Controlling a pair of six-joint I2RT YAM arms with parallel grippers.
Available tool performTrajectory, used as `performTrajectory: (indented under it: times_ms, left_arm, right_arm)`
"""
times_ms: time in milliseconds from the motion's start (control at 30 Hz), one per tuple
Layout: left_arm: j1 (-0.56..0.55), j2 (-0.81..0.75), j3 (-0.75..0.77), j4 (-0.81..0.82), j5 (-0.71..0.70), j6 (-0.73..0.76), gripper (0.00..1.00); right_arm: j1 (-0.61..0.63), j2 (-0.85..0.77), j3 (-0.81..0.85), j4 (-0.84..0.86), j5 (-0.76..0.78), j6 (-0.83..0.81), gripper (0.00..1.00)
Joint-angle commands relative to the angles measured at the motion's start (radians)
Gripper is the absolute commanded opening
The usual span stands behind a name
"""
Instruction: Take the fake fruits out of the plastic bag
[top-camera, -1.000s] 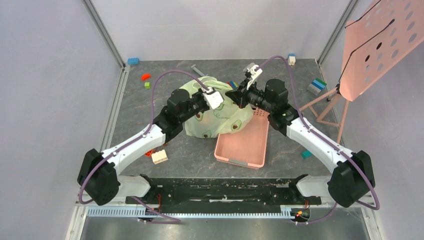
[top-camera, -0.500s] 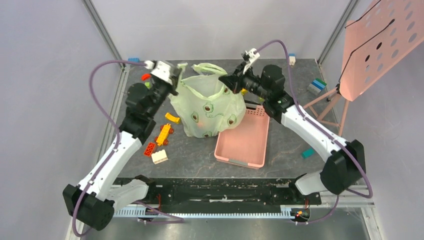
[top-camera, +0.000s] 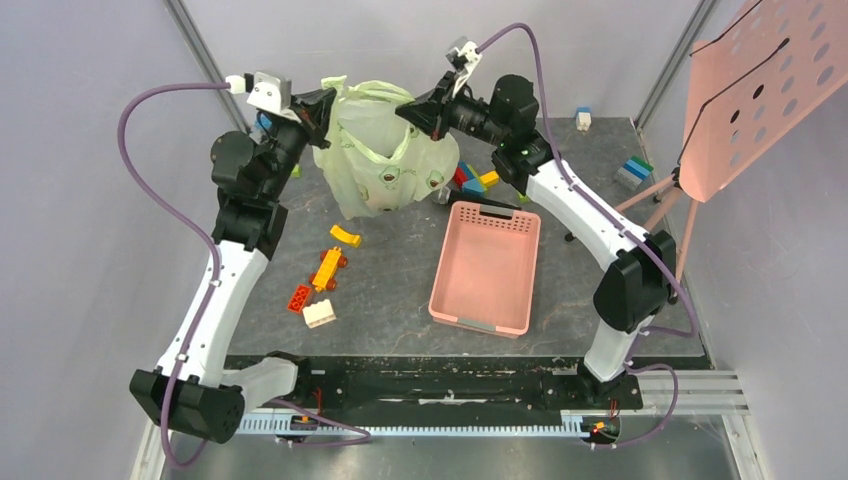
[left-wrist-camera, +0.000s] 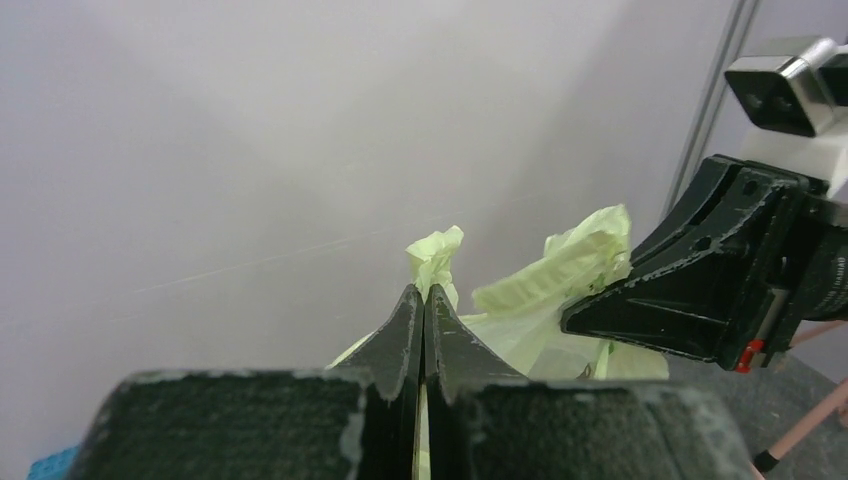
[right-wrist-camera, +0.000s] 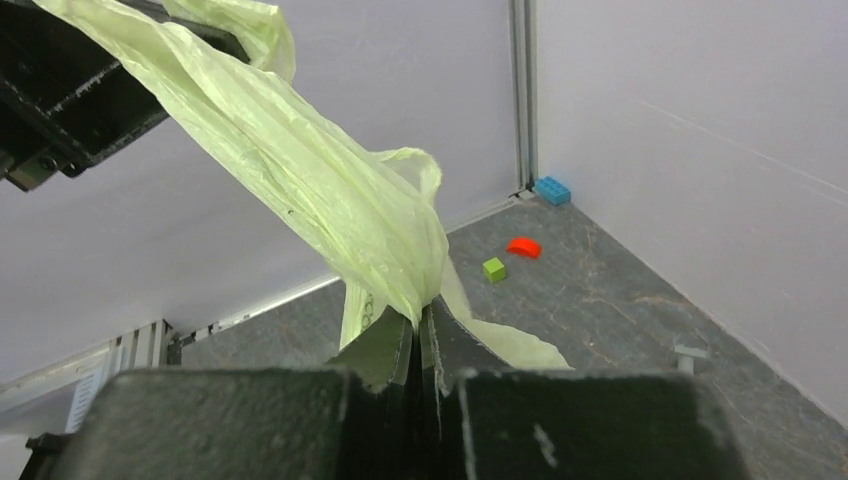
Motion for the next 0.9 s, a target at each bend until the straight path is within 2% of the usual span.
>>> performTrajectory:
  times_ms: [0,167,333,467,600,733,867]
  left_arm:
    - [0.015,-0.035,-0.070,0.061,0.108,-0.057,0.02]
    - [0.015,-0.154,-0.350,0.261,0.129,-0.122,0.02]
    - [0.015,-0.266,-0.562,0.418,0.093,-0.198,0.02]
    - [0.015,-0.329,-0.602,0.408,0.078,-0.204,0.02]
    - [0.015,-0.357,-0.598,0.354,0.084,-0.195,0.02]
    - [0.015,-0.374,-0.592,0.297,0.070,-0.186,0.02]
    - [0.015,-0.375,-0.590,0.270,0.069,-0.186,0.03]
  right_arm:
    - [0.001,-0.010,-0.107,0.097,-0.073,-0.028,0.02]
    - [0.001,-0.108,-0.430,0.219,-0.049,-0.054,0.08]
    - [0.003,-0.191,-0.609,0.245,0.003,-0.058,0.23]
    - [0.002,-0.287,-0.667,0.202,0.096,-0.059,0.66]
    - [0.003,-0.405,-0.717,0.191,0.151,-0.076,0.98]
    - [0.000,-0.494,-0.711,0.091,0.214,-0.112,0.98]
    - [-0.004,-0.534,-0.687,0.033,0.206,-0.117,0.98]
